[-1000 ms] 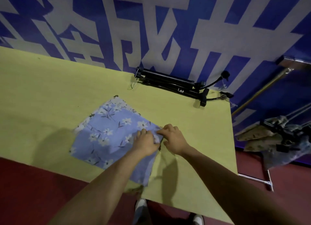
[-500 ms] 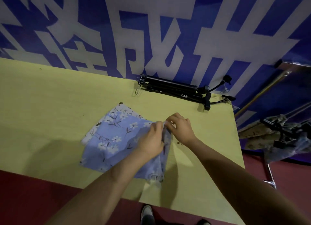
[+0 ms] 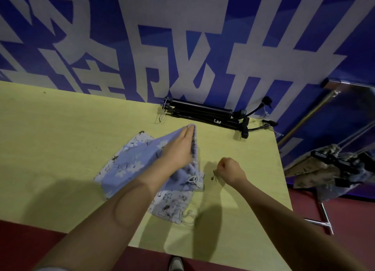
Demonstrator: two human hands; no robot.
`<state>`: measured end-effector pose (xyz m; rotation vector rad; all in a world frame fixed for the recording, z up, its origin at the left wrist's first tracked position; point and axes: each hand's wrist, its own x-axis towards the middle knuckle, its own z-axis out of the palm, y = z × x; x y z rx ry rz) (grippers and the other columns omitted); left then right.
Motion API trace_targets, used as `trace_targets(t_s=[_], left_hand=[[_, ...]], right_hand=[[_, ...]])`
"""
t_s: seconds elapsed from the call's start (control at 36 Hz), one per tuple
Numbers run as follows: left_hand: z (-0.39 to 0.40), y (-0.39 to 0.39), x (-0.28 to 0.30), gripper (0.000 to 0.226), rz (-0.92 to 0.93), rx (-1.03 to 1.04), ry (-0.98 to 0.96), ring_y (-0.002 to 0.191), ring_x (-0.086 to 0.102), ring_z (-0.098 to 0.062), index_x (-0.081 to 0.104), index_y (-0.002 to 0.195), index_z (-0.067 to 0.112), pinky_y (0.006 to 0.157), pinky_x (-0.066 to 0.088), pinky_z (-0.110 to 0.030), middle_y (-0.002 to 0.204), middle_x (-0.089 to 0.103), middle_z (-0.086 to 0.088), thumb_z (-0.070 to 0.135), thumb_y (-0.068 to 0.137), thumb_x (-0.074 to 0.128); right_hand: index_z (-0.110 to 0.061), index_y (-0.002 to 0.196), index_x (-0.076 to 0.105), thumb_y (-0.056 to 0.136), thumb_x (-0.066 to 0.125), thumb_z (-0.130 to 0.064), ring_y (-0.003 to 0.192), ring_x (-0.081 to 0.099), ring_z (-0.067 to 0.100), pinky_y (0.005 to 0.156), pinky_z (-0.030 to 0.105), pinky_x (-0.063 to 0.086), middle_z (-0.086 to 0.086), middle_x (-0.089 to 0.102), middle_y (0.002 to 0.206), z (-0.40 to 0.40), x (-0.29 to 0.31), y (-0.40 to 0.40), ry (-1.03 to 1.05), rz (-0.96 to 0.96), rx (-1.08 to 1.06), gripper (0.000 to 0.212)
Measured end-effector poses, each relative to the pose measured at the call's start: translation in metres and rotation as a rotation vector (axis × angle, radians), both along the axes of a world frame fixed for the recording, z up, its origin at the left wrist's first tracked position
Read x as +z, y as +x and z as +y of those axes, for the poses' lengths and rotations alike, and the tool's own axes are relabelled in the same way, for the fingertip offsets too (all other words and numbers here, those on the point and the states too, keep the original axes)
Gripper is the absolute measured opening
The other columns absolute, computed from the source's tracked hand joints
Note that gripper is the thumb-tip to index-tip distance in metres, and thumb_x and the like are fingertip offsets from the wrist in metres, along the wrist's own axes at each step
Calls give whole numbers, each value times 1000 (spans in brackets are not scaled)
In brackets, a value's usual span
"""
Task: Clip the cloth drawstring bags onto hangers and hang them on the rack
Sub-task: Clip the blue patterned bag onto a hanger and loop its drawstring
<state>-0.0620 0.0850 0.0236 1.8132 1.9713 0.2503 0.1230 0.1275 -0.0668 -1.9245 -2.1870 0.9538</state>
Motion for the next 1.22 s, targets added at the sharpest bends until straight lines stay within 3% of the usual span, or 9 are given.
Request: trace_targets(t_s=[0.06, 0.11, 0.25, 0.56, 0.81, 0.92, 1.0, 1.11, 1.22], left_hand=[[-2, 2, -5, 99, -16, -17, -58, 125, 47, -26, -11, 150, 20, 77, 50, -36, 159, -9, 7, -2, 83, 57], [-7, 3, -15, 104, -48, -35, -153, 89, 61, -29, -19, 148, 21, 59, 43, -33, 158, -17, 8, -2, 83, 59], [-16, 8, -32, 106, -64, -41, -305, 55, 45, -20, -24, 146, 27, 47, 34, -30, 157, -21, 7, -5, 85, 57], [-16, 2, -38, 97, -99, -77, -256, 61, 50, -25, -11, 150, 30, 47, 32, -32, 160, -3, 7, -8, 85, 51], [-12, -4, -33, 102, -97, -76, -278, 68, 56, -27, -17, 148, 31, 53, 37, -33, 160, -7, 5, -7, 84, 53], [-8, -10, -21, 101, -107, -84, -252, 63, 53, -24, -18, 148, 27, 50, 35, -30, 160, -8, 4, -3, 85, 55], [-2, -18, -5, 99, -86, -71, -202, 59, 47, -16, -16, 149, 25, 47, 34, -26, 160, -7, 4, -4, 84, 53], [4, -34, 16, 99, -30, -63, -133, 87, 60, -28, -13, 150, 27, 58, 44, -36, 160, -3, 4, -6, 80, 51], [6, -47, 34, 100, 2, -70, -46, 111, 57, -34, -10, 149, 28, 82, 54, -49, 160, 1, 10, -5, 79, 54]], right_hand=[[-11, 93, 57, 82, 56, -12, 97, 57, 29, 73, 32, 45, 11, 58, 107, -5, -6, 3, -30, -20, 12, 11], [-11, 108, 56, 80, 56, -7, 101, 55, 28, 77, 34, 46, 10, 54, 110, -10, -12, 4, -29, -27, 58, 28], [-18, 114, 54, 79, 52, -1, 104, 47, 30, 82, 34, 46, 9, 46, 112, -16, -23, 5, 35, -50, 196, 39], [-17, 98, 60, 88, 61, -23, 104, 40, 26, 85, 36, 44, 5, 43, 110, -16, -32, 5, 107, -22, 266, 12], [-14, 92, 59, 91, 59, -17, 91, 52, 18, 81, 36, 44, -1, 55, 93, -12, -8, -8, 200, 357, 18, 3], [-9, 92, 62, 90, 60, -10, 77, 52, 8, 76, 26, 41, -1, 61, 86, -12, 21, -35, 181, 490, 88, 3], [-12, 92, 65, 89, 63, -18, 100, 46, 17, 84, 28, 31, 2, 58, 105, -13, 32, -57, 259, 407, 173, 7], [-15, 97, 68, 89, 63, -25, 130, 26, 25, 95, 30, 22, 8, 34, 137, -13, 38, -78, 284, 348, 86, 13], [-8, 93, 66, 89, 62, -15, 125, 40, 31, 100, 40, 38, 14, 43, 129, -3, 48, -94, 236, 442, 84, 9]])
